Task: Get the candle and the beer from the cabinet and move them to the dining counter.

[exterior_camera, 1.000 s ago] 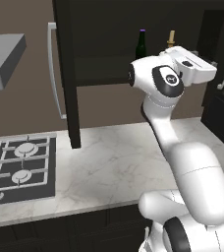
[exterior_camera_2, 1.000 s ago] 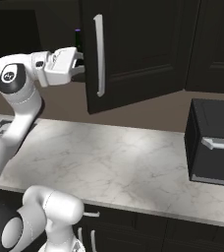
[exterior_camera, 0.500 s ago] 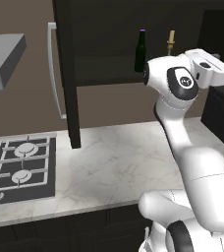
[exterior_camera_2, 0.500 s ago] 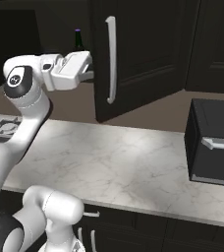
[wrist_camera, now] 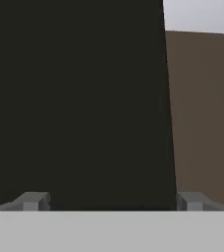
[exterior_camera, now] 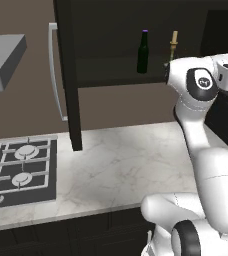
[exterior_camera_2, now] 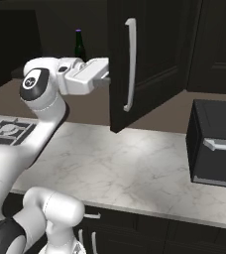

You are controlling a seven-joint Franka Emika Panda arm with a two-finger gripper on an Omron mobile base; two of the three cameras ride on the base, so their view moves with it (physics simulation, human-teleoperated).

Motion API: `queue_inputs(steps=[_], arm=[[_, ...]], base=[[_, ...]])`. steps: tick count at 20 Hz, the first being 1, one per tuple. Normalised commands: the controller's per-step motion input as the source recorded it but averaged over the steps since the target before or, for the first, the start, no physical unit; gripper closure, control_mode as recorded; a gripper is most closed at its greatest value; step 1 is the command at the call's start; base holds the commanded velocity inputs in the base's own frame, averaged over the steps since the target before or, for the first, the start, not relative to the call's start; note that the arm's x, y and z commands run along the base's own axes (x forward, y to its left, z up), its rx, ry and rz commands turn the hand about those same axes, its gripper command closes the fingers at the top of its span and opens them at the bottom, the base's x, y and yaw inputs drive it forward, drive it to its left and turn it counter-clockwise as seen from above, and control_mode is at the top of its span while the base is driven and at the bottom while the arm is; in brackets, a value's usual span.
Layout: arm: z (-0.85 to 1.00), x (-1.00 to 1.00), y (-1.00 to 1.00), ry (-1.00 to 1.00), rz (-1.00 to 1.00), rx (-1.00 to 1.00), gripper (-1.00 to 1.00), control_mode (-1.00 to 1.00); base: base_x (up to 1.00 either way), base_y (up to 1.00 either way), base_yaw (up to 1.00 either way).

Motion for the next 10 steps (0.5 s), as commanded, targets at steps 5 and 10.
queue_inputs(steps=[5,10], arm=[[0.0,-0.03,-0.62,0.07,-0.19,0.0,-1.0,-1.0],[0.0,0.0,-0.62,0.08,-0.18,0.0,-1.0,-1.0]], base=[[0.0,0.0,0.0],[0.0,0.0,0.0]])
